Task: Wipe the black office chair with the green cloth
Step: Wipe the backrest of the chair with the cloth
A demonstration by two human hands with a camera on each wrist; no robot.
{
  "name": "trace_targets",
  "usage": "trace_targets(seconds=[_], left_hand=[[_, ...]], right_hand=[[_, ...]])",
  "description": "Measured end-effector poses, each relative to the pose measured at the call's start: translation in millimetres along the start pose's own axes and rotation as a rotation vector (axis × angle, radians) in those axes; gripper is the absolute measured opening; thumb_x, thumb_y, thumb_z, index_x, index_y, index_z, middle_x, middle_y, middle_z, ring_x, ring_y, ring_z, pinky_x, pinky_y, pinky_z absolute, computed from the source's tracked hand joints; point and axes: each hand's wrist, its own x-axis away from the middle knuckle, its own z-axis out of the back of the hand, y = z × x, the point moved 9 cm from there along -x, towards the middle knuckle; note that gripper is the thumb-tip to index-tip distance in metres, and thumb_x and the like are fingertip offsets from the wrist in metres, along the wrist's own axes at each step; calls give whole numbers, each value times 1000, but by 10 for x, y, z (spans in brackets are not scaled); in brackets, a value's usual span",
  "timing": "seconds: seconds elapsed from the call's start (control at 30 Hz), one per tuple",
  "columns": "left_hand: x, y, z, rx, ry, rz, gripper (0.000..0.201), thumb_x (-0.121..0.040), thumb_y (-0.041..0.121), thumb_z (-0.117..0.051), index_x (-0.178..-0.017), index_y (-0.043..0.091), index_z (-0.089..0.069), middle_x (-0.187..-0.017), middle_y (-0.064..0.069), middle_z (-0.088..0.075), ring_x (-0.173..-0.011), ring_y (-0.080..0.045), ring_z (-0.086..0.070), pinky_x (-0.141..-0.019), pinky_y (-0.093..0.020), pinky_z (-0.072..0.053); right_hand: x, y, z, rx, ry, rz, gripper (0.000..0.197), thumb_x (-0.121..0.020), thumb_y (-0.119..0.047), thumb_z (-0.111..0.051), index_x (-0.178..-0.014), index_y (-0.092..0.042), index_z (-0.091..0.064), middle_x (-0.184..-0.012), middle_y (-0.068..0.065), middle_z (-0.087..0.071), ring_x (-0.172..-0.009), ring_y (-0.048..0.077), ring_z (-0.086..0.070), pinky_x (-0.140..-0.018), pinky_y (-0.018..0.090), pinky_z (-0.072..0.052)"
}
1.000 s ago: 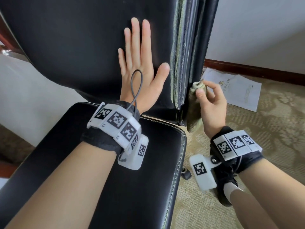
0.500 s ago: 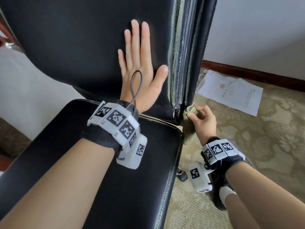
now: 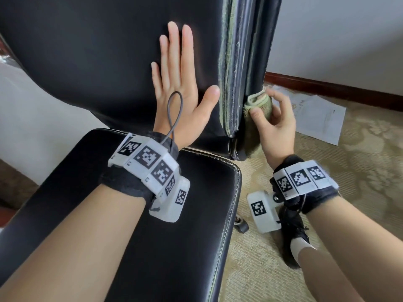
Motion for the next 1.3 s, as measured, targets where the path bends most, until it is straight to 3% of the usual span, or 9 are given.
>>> trace_targets(seconds=[0.13, 0.37, 0.47, 0.53, 0.67, 0.87, 1.03, 1.13, 1.3], left_hand=[[-12, 9, -7, 5, 18, -1, 83, -82, 27, -41, -150, 6, 2, -158, -14, 7, -144, -27, 11, -112, -41, 12], [-12, 1, 2, -11, 32, -24, 81, -85, 26, -43, -149, 1, 0, -157, -19, 4, -144, -30, 9, -113, -46, 10], [-5, 11, 7, -19, 35, -36, 79, -86, 28, -40, -148, -1, -2, -156, -21, 2, -144, -33, 6, -113, -47, 9], [-10, 15, 15, -21, 45, -38, 79, -86, 31, -37, -148, -2, -2, -156, -22, 1, -144, -33, 6, -113, -47, 8], [-10, 12, 3, -20, 48, -37, 79, -86, 33, -38, -148, -2, -3, -156, -21, 1, -144, -33, 6, -113, -47, 8], [-13, 4, 7, -17, 51, -25, 79, -87, 28, -43, -149, 0, -2, -157, -19, 2, -144, -31, 7, -113, -46, 9], [-9, 5, 13, -21, 55, -21, 80, -86, 28, -44, -149, 0, -2, -157, -20, 2, -144, -32, 6, -113, -48, 8], [-7, 13, 14, -17, 63, -24, 79, -87, 26, -44, -149, -1, -2, -157, -21, 2, -144, -32, 6, -113, -49, 7], [-7, 8, 16, -19, 49, -18, 80, -86, 30, -41, -149, 0, -1, -157, -20, 3, -144, -32, 7, -113, -47, 8]], right_hand=[[119, 363, 89, 56, 4, -104, 32, -83, -7, -63, -105, -30, -57, -118, 14, -63, -109, 24, -61, -99, 38, -47], [298, 990, 272, 226, -107, -412, 32, -83, 4, -63, -84, -27, -57, -101, 9, -68, -90, 19, -63, -94, 46, -50], [166, 690, 225, 103, -77, -318, 31, -83, 8, -60, -87, -22, -58, -108, 16, -66, -88, 9, -64, -90, 28, -51], [52, 434, 181, 32, -53, -214, 30, -83, 9, -60, -91, -20, -60, -99, 6, -69, -86, 5, -65, -88, 24, -51], [42, 413, 162, 23, -26, -158, 30, -83, 6, -62, -89, -23, -59, -90, -13, -69, -89, 5, -65, -90, 26, -50], [268, 882, 247, 170, -29, -316, 29, -83, 3, -64, -82, -25, -57, -98, 1, -68, -89, 9, -63, -93, 33, -50], [312, 824, 159, 38, -105, -365, 30, -81, 1, -67, -101, -20, -58, -98, -1, -65, -91, 10, -62, -90, 26, -49], [276, 803, 154, 277, -129, -311, 49, -78, -2, -72, -122, -18, -58, -105, -7, -65, -99, 7, -60, -96, 20, -45], [147, 598, 204, 260, -17, -256, 47, -80, -4, -70, -124, -14, -59, -110, -1, -64, -101, 7, -58, -96, 18, -46]])
